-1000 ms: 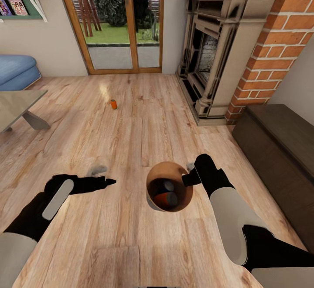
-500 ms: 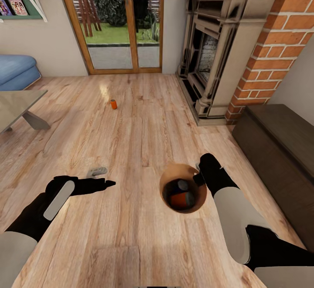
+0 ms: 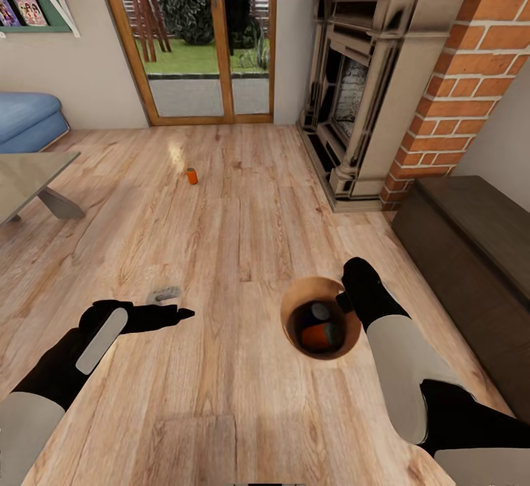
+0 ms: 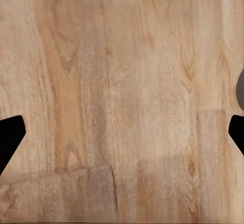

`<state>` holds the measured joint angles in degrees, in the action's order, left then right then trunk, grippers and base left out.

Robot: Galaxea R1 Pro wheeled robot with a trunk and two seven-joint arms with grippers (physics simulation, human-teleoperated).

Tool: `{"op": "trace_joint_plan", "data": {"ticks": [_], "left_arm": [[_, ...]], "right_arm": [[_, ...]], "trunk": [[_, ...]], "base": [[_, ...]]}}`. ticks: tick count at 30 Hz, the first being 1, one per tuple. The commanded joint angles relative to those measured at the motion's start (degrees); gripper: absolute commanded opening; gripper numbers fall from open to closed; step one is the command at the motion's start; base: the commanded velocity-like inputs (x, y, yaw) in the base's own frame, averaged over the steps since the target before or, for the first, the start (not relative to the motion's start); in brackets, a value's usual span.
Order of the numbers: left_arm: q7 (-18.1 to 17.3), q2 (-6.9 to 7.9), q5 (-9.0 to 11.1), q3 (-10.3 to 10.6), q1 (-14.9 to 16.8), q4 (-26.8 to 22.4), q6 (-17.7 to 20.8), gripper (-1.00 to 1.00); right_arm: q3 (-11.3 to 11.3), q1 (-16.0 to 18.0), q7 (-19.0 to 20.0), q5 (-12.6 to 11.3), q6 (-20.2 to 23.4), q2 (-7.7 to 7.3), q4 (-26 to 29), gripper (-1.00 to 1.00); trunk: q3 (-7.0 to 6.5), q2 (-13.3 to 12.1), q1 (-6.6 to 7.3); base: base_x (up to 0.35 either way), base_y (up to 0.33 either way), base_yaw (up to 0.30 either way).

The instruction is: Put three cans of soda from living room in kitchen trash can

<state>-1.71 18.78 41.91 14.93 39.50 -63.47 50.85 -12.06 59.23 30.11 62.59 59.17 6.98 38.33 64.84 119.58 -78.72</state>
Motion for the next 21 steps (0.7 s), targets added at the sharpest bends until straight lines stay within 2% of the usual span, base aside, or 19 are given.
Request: {"op": "trace_joint_plan", "data": {"ticks": [1,2,3,21], "left_arm": [[0.08,-0.02,0.01,0.01,-0.01,0.33,-0.02,1.0],[0.13,-0.03,0.01,0.03,-0.02,0.65,-0.03,1.0],[0.16,-0.04,0.01,0.04,-0.03,6.74,-0.03,1.0],[0.29,-0.05,0.1,0.01,-0.04,7.05,-0.04,1.0]], "right_arm": [[-0.01,0.01,0.41,-0.34,0.12,-0.33,0.06,-1.0],[0.0,0.01,0.59,-0.02,0.1,-0.66,0.1,-1.0],[-0.01,0.01,1.37,-20.21,0.1,-1.22,0.14,-1.0],[0.02,0.01,2.84,-20.17,0.12,-1.36,1.4,-1.0]], "trunk": [[0.0,0.0,0.0],[0.0,0.0,0.0],[0.0,0.0,0.0],[0.0,0.0,0.0]], "base": [[0.0,0.0,0.0],[0.0,0.0,0.0],[0.0,0.0,0.0],[0.0,0.0,0.0]]}}
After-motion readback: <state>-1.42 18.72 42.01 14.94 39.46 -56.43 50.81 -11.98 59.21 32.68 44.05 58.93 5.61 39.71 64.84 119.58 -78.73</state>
